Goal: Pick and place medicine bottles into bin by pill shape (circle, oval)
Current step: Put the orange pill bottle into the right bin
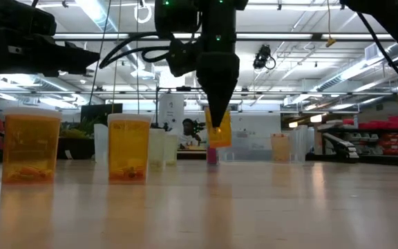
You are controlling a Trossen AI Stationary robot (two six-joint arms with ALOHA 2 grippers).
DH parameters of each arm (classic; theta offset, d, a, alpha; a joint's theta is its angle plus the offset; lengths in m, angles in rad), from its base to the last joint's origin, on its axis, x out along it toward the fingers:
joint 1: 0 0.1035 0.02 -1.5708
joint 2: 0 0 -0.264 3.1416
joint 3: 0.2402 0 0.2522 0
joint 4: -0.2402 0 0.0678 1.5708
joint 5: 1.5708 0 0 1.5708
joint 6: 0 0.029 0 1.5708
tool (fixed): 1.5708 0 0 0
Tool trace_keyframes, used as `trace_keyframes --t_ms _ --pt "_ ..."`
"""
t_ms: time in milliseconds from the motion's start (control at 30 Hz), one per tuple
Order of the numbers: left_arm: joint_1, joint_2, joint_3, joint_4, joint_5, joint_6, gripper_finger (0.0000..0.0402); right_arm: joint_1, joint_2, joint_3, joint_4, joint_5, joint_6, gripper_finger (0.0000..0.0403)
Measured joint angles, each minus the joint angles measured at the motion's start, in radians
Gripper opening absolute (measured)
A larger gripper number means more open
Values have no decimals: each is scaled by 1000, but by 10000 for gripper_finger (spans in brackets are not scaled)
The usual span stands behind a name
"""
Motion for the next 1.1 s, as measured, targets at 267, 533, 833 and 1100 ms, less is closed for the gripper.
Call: trace_keyframes --t_ms 267,533,833,1100 --pt "0 0 0 0 0 0 148 -72 -7 39 -125 30 -13 218" --pt "0 0 0 1 0 0 142 -133 -102 37 -157 89 5 218" --pt "0 0 0 0 0 0 147 -195 -246 -13 -89 152 28 218" --pt "0 0 0 0 0 0 143 -286 -288 -205 80 97 -31 218"
